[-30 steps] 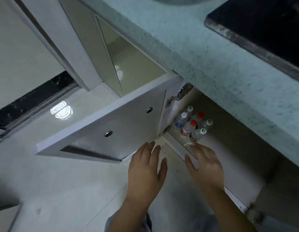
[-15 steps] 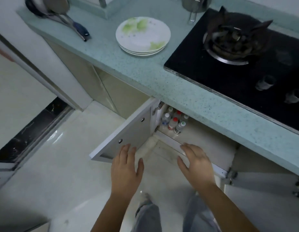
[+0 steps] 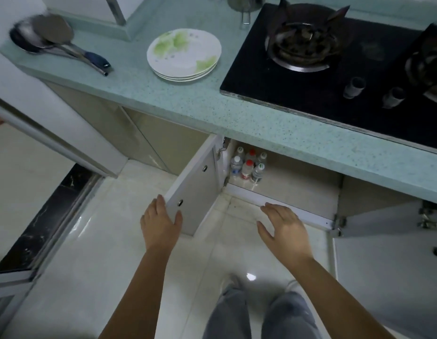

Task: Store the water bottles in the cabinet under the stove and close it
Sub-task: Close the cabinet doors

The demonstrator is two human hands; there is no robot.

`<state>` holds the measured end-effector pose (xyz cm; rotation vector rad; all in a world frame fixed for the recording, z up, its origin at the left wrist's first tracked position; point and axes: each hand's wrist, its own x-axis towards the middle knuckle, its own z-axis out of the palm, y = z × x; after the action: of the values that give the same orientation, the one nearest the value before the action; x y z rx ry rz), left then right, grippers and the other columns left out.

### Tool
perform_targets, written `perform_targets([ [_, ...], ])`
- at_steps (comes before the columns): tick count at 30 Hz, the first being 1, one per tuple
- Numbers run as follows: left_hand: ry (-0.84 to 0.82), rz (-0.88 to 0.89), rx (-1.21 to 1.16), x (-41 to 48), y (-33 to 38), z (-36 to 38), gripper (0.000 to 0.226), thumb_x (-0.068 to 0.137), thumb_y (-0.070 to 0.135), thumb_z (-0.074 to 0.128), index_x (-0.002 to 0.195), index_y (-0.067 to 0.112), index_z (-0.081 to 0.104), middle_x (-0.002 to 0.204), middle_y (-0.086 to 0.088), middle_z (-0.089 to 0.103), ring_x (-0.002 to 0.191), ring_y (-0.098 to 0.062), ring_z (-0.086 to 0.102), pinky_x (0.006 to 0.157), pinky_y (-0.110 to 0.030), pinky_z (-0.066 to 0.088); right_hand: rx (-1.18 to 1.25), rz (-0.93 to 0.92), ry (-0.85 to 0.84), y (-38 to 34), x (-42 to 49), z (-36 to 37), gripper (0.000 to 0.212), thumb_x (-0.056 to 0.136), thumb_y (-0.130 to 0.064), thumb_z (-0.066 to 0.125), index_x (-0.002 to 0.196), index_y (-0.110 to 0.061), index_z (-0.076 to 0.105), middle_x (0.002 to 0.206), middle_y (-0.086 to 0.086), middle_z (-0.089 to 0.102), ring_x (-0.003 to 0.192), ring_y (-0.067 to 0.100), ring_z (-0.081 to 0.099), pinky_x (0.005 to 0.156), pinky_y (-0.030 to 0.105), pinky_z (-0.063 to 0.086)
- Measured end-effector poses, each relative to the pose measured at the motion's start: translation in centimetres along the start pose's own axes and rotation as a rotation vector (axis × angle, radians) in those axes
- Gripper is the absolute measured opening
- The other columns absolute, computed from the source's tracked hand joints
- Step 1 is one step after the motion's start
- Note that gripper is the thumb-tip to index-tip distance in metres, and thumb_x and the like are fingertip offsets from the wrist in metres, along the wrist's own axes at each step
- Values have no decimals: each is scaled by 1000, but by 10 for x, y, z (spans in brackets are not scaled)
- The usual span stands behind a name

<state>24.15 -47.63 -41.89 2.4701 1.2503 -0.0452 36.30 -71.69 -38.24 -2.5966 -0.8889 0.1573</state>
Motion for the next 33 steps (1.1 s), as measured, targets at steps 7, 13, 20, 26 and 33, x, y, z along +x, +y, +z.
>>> perform_targets([
  [7, -63, -41, -41, -10, 12, -4, 70, 80, 36, 62, 134, 2, 33, 121, -23, 52, 107, -40, 49, 89, -47, 41, 16, 79, 4, 10, -11, -1, 37, 79, -32, 54, 109, -11, 62, 110, 10, 68, 100, 28, 62, 89, 43, 49],
  [13, -218, -54, -187, -46, 42, 4, 72, 81, 45, 58, 137, 11, 28, 121, -12, 52, 105, -31, 55, 84, -43, 51, 16, 149, 9, 22, -21, -6, 38, 81, -33, 52, 111, -11, 61, 112, 10, 67, 103, 28, 61, 91, 42, 48],
  [20, -398, 72, -325, -79, 97, 27, 82, 82, 46, 57, 143, 13, 13, 136, -4, 45, 117, -25, 52, 92, -34, 48, 52, 252, 31, 46, -36, -14, 40, 81, -37, 47, 108, -12, 62, 109, 9, 68, 100, 28, 63, 87, 42, 50],
  [26, -540, 60, -628, -93, 159, 40, 73, 85, 30, 60, 143, 24, 16, 140, -2, 42, 123, -19, 45, 93, -31, 44, 60, 328, 107, 76, -49, -24, 34, 75, -27, 59, 103, -8, 64, 103, 11, 70, 94, 29, 65, 82, 40, 52],
  [33, -660, 73, -765, -76, 227, 71, 76, 87, 32, 56, 144, 27, 5, 151, -1, 24, 135, -18, 29, 97, -25, 28, 71, 390, 194, 109, -44, -41, 36, 79, -31, 52, 105, -8, 63, 106, 11, 69, 95, 30, 64, 83, 41, 52],
])
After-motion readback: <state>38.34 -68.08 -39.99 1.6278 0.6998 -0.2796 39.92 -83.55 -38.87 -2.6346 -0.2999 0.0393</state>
